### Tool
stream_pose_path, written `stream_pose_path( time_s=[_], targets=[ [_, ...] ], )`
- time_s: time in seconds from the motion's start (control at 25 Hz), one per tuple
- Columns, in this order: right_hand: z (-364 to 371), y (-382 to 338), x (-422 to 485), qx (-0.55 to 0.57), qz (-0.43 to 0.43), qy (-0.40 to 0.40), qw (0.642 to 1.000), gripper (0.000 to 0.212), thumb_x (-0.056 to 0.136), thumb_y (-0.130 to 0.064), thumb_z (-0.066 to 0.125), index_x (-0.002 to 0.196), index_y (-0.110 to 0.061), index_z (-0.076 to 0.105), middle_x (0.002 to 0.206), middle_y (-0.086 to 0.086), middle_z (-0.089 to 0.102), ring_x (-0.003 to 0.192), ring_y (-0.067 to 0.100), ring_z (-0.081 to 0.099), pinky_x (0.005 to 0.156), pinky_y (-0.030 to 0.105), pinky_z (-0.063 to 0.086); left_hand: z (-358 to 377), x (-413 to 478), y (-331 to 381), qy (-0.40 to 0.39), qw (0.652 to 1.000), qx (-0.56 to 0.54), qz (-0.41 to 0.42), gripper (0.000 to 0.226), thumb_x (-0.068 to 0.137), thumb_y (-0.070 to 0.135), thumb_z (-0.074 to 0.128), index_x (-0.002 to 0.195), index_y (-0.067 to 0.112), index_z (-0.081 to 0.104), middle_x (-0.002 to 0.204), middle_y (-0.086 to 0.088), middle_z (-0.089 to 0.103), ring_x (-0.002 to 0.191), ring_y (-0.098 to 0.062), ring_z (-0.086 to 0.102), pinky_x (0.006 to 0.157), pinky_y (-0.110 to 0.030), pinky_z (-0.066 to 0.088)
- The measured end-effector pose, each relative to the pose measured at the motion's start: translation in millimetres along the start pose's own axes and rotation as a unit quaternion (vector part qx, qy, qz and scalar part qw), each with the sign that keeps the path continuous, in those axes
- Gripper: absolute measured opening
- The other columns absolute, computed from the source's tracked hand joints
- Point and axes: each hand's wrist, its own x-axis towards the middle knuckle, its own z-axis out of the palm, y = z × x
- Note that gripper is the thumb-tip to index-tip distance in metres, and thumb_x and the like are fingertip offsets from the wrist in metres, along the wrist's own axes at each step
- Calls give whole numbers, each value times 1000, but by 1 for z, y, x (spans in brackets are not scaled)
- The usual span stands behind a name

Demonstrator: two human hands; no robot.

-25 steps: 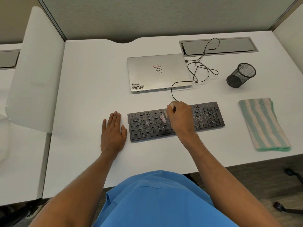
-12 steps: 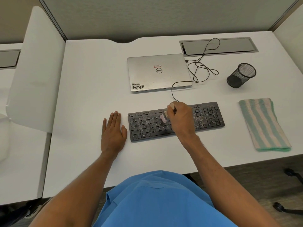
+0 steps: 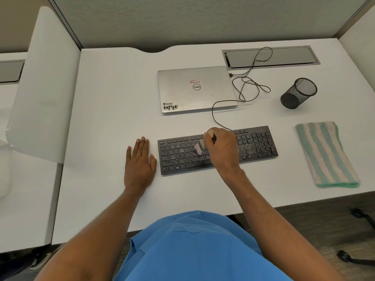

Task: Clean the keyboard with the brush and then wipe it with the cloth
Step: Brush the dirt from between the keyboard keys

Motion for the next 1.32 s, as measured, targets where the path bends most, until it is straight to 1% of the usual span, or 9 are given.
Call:
stream_pose_path(
  time_s=[0.16, 0.32, 0.48, 0.6, 0.84, 0.96, 1.08, 1.2, 1.32],
  targets=[
    [10, -1, -2, -38, 0, -37, 999, 30, 97, -3, 51, 67, 2, 57, 55, 1, 59, 53, -13, 56, 43, 15, 36, 0, -1, 1, -4, 1000, 3, 1, 69, 104, 38, 26, 166, 9, 28, 174, -5, 24, 163, -16, 15, 133, -43, 4],
    [15, 7, 2, -34, -21, -1, 999, 34, 99, -10, 49, 65, -5, 50, 63, 6, 60, 60, 7, 57, 51, 31, 38, 0, 0, 1, -5, 1000, 3, 0, 69, 104, 37, 26, 166, 10, 27, 174, -5, 24, 163, -15, 14, 133, -43, 4],
    [10, 9, -2, -17, -6, -16, 1000, 37, 100, -12, 52, 64, -4, 51, 59, 1, 59, 54, -6, 58, 45, 15, 33, 0, 0, 1, -4, 1000, 4, -1, 68, 104, 38, 25, 166, 10, 28, 174, -5, 24, 163, -15, 15, 134, -43, 4],
    [11, 8, -1, -28, 11, -34, 999, 35, 99, -9, 53, 65, -1, 54, 59, 4, 61, 48, -2, 54, 46, 14, 33, -1, -1, 1, -3, 1000, 1, 0, 68, 104, 36, 26, 166, 10, 28, 174, -5, 25, 163, -16, 15, 134, -43, 3],
    [-9, -1, -2, 32, 4, 12, 999, 27, 101, -1, 49, 80, 13, 58, 78, 19, 63, 65, -19, 56, 52, 1, 37, 0, 0, 1, -2, 1000, -1, 1, 68, 104, 36, 27, 166, 9, 29, 174, -6, 25, 163, -16, 15, 133, -43, 4],
    [-19, -5, 0, 24, -16, -91, 995, 18, 101, 1, 50, 93, 8, 64, 93, 13, 61, 70, -14, 57, 57, -2, 38, 0, -1, 0, -4, 1000, 5, 2, 67, 104, 36, 26, 166, 9, 28, 174, -6, 24, 163, -16, 15, 133, -43, 3],
    [-5, -7, 2, -53, -51, -227, 971, 14, 99, -2, 54, 98, -1, 68, 93, 3, 60, 73, -9, 53, 61, 2, 37, -1, -1, 2, -2, 1000, -1, 1, 68, 104, 36, 26, 166, 9, 29, 174, -6, 25, 163, -17, 16, 133, -43, 4],
    [2, -6, 6, -85, -58, -244, 964, 15, 99, 2, 52, 99, 1, 67, 92, 3, 59, 76, -7, 56, 57, 3, 37, -2, 0, 2, -3, 1000, 0, 1, 68, 104, 37, 25, 166, 9, 28, 174, -5, 24, 163, -16, 14, 133, -42, 3],
    [-15, 6, 13, -99, -2, -207, 973, 19, 101, 0, 49, 109, -1, 67, 98, 2, 62, 70, -8, 56, 53, 3, 38, -1, 0, 1, -5, 1000, 1, -2, 68, 104, 37, 26, 166, 10, 27, 175, -5, 23, 163, -15, 13, 133, -41, 2]
  ],
)
